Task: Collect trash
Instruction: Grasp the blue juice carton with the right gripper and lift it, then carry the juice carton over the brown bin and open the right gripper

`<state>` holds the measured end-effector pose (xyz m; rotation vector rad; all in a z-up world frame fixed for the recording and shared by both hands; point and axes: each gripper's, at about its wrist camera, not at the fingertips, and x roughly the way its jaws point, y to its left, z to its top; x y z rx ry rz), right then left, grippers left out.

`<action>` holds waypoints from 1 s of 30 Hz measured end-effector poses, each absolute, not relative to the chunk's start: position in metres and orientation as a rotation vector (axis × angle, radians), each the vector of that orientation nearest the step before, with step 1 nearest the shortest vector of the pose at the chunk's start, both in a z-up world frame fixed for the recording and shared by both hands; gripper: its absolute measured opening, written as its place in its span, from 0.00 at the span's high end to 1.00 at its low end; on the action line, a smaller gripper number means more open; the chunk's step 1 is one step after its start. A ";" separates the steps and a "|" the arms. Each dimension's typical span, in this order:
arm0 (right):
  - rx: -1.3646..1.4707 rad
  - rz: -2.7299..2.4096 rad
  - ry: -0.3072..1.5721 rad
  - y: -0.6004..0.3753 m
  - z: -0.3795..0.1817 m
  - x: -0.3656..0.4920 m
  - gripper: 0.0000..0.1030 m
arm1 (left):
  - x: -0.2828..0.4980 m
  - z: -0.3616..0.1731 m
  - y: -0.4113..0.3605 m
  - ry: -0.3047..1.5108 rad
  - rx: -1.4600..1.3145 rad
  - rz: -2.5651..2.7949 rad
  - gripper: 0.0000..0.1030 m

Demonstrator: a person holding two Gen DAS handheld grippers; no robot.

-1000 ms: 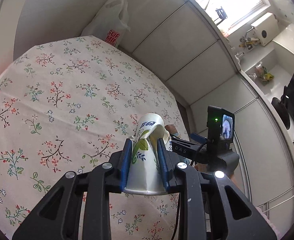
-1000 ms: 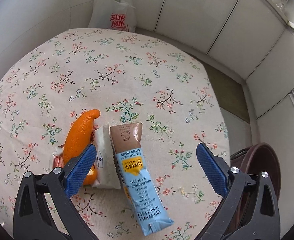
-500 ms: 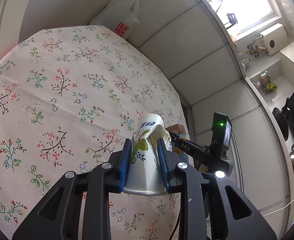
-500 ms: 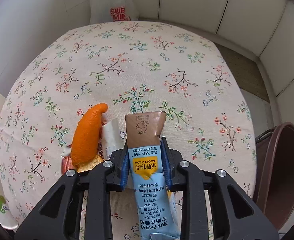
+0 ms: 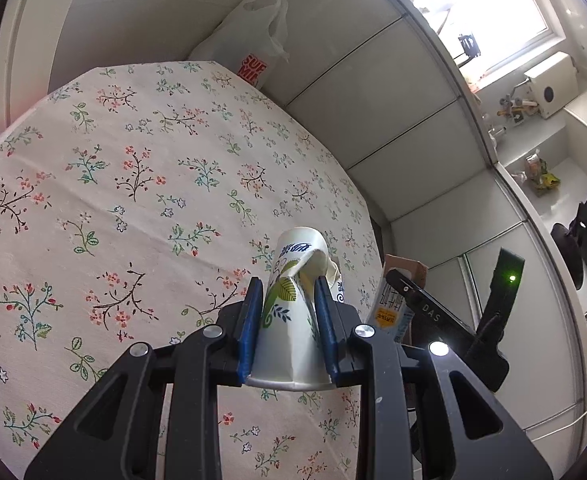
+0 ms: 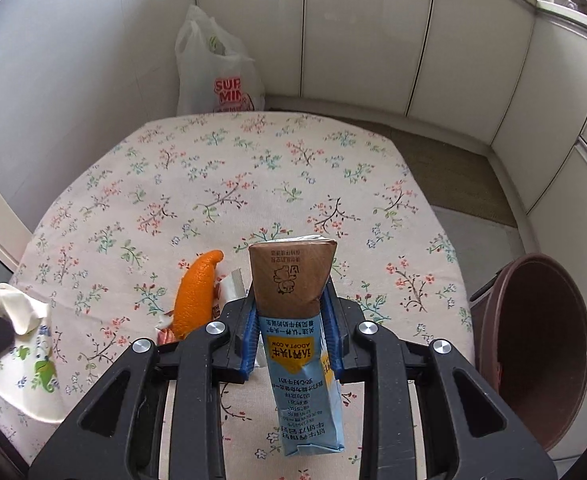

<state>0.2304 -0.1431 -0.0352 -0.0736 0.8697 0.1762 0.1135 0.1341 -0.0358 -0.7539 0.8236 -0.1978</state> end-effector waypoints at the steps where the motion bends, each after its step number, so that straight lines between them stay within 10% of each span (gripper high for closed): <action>1: -0.068 0.180 0.855 -0.144 -0.031 0.227 0.75 | 0.113 -0.035 0.133 0.819 -0.749 -0.195 0.74; 30: -0.026 0.131 0.575 -0.214 0.023 0.145 0.74 | 0.096 -0.028 0.091 0.768 -0.585 -0.140 0.73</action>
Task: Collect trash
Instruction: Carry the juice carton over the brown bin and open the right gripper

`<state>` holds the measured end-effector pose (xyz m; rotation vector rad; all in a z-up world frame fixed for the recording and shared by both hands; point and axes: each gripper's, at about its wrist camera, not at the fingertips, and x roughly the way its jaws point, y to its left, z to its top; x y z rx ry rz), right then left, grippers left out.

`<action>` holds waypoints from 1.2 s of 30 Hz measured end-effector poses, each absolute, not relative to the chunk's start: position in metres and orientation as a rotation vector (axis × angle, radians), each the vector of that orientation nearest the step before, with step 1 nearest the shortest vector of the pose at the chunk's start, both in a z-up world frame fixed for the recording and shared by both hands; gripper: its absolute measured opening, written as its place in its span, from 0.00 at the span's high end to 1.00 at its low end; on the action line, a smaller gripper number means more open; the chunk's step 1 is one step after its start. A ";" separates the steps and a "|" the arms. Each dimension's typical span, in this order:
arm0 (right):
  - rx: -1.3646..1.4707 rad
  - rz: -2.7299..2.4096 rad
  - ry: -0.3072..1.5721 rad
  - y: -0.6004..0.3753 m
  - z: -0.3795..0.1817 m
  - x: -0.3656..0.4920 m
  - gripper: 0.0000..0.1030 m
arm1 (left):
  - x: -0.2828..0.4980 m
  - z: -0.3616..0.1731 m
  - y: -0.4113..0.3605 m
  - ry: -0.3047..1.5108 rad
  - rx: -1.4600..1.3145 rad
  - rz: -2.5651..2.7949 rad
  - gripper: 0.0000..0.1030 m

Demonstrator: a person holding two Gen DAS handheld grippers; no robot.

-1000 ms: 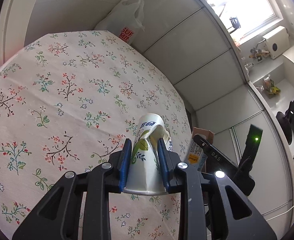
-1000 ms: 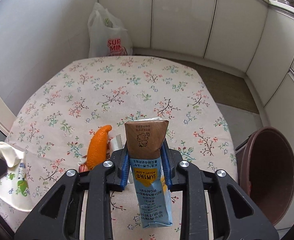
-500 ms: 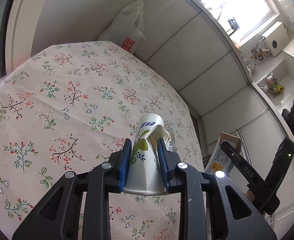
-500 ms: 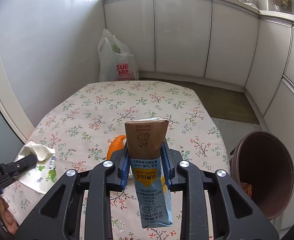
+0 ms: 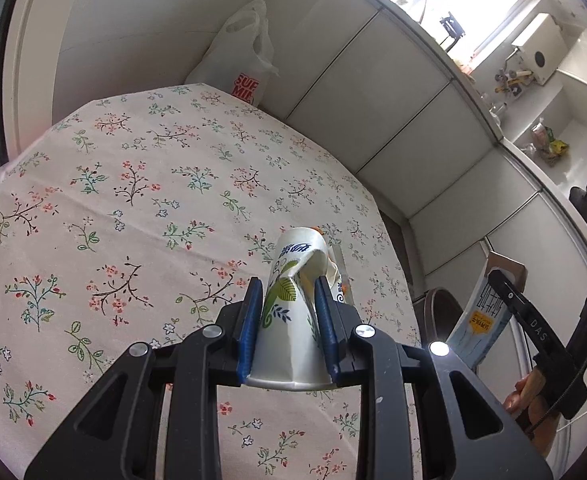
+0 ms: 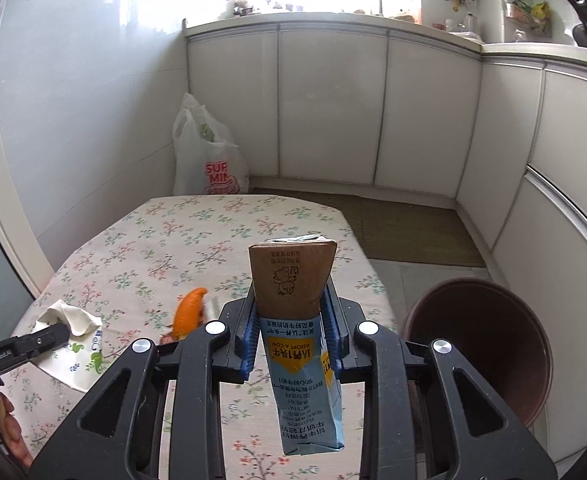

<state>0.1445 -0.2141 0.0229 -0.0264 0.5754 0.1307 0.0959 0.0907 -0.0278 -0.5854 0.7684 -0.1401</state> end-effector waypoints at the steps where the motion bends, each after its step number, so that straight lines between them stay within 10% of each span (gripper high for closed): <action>1: -0.023 0.124 0.577 -0.220 0.022 0.144 0.74 | 0.096 -0.025 0.087 0.766 -0.579 -0.146 0.73; 27: 0.264 -0.281 0.497 -0.404 0.003 0.132 0.73 | 0.124 0.018 -0.099 0.815 -0.378 -0.385 0.73; 36: 0.473 -0.400 0.476 -0.459 -0.020 0.117 0.38 | 0.133 0.032 -0.159 0.807 -0.279 -0.458 0.74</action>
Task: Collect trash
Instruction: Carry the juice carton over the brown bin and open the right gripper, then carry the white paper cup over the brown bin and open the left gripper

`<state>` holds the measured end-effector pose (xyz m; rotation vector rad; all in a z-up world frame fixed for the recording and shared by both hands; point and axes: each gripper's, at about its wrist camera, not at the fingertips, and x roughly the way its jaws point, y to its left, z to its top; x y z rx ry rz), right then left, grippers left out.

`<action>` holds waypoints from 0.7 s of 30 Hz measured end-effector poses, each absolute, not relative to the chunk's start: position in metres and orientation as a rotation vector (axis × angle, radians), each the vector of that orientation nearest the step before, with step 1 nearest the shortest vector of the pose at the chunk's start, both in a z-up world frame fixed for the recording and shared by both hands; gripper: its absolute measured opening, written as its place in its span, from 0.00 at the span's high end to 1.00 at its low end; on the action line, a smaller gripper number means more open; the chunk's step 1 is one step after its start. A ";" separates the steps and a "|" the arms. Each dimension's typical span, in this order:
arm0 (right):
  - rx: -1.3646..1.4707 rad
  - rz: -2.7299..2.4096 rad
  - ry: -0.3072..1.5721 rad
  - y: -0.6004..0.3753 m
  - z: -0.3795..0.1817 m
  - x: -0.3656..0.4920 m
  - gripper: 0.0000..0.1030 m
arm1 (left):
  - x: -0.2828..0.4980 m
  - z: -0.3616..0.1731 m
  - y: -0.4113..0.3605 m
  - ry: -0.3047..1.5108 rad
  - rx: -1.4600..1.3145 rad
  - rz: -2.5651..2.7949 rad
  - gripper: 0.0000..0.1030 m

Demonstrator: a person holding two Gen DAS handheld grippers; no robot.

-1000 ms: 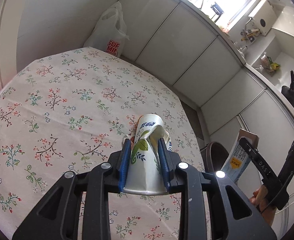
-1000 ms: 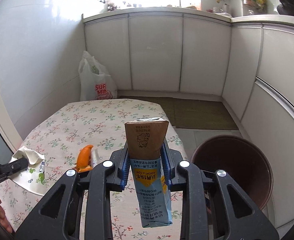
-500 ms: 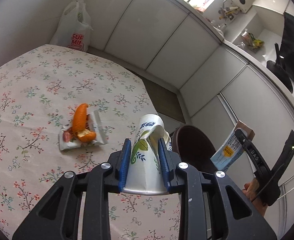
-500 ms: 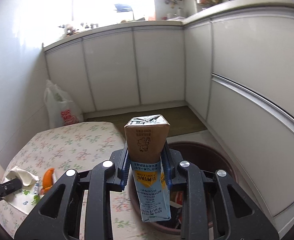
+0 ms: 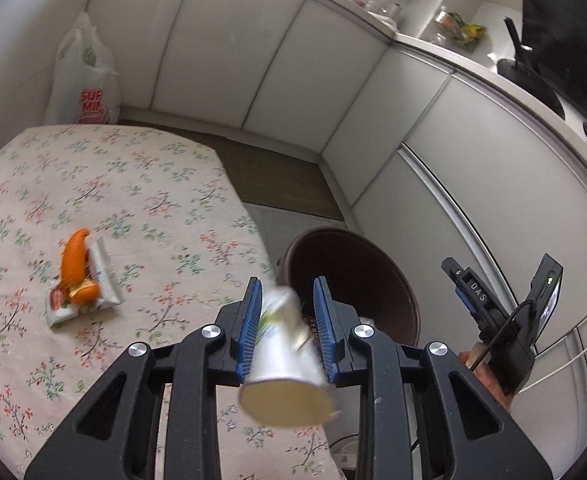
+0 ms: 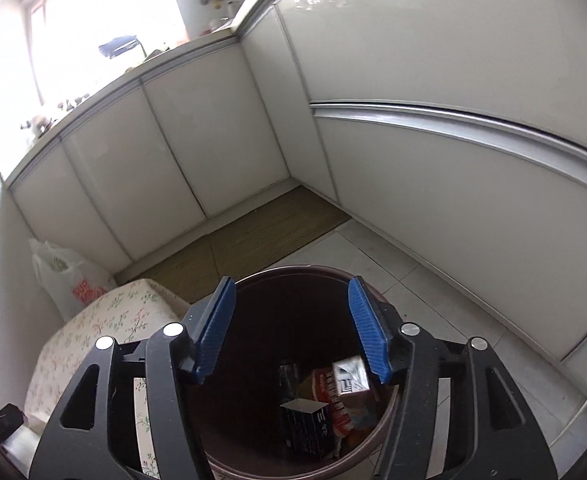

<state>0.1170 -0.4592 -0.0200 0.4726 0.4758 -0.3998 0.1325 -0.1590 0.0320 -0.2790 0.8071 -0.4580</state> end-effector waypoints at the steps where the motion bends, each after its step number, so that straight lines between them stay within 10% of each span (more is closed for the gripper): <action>1: 0.493 -0.417 0.466 -0.463 -0.022 0.112 0.29 | 0.134 0.034 -0.166 0.806 -0.268 -0.468 0.74; 5: 0.558 -0.538 0.377 -0.467 -0.026 0.078 0.06 | 0.141 0.037 -0.196 0.807 -0.229 -0.505 0.74; 12: 0.722 -0.602 0.281 -0.449 -0.047 0.011 0.06 | 0.154 0.037 -0.232 0.827 -0.191 -0.540 0.73; 16: 0.696 -0.560 0.285 -0.428 -0.056 0.004 0.06 | 0.158 0.020 -0.223 0.927 -0.150 -0.481 0.32; 21: 0.628 -0.541 0.335 -0.421 -0.063 0.011 0.06 | 0.155 -0.045 -0.184 1.157 -0.113 -0.343 0.29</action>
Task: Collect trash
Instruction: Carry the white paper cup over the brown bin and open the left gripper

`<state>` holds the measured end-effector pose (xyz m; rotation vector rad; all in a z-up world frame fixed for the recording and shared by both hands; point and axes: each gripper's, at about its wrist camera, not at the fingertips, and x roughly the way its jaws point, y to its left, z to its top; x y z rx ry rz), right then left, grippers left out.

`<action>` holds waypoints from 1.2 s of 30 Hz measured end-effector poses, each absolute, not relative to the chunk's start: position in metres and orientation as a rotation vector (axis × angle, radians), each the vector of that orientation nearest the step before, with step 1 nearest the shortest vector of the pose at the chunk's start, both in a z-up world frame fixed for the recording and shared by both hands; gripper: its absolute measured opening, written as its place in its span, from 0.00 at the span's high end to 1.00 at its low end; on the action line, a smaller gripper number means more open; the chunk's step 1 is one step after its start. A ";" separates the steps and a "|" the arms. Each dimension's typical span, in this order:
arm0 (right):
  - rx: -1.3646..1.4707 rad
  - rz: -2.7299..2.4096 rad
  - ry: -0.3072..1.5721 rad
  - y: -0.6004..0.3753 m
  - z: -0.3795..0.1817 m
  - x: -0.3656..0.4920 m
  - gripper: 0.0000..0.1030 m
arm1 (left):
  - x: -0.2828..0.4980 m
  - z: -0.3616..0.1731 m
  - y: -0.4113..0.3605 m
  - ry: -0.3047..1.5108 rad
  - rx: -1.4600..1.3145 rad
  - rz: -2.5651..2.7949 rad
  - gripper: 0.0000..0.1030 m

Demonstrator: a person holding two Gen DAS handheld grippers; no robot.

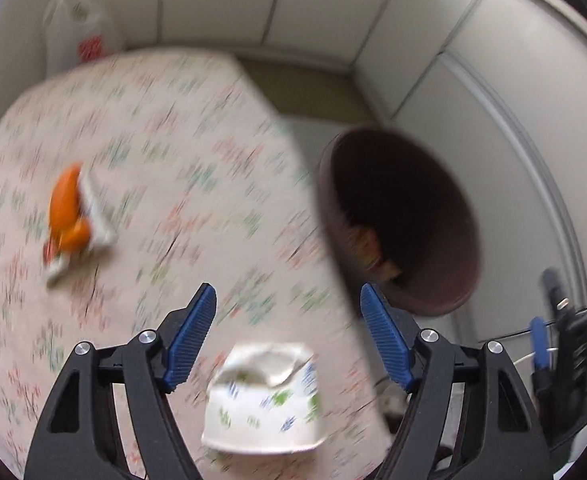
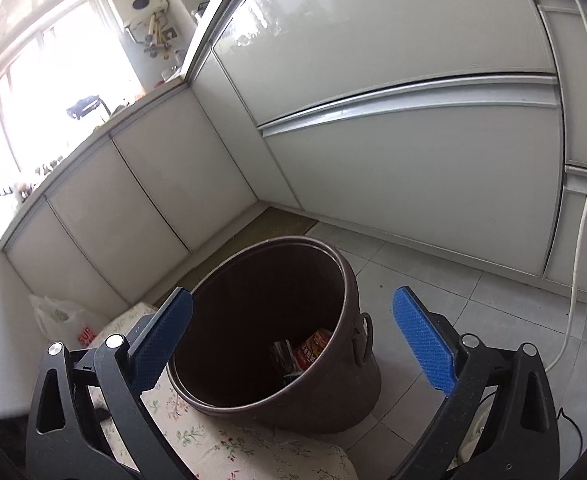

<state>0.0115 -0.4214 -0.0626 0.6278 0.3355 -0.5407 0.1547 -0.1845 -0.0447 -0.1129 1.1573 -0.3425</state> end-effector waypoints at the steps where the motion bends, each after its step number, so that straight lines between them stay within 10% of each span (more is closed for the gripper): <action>1: 0.640 -0.539 0.346 -0.423 -0.064 0.013 0.06 | 0.153 -0.058 -0.173 1.195 -0.139 -0.315 0.28; 13: 0.681 -0.534 0.380 -0.430 -0.071 0.018 0.06 | 0.116 -0.109 -0.184 1.247 -0.088 -0.335 0.25; 19: 0.720 -0.529 0.411 -0.435 -0.076 0.019 0.06 | 0.101 -0.106 -0.195 1.204 -0.105 -0.461 0.71; 36: 0.665 -0.553 0.396 -0.427 -0.072 0.019 0.06 | 0.154 0.007 -0.202 1.019 -0.262 -0.548 0.72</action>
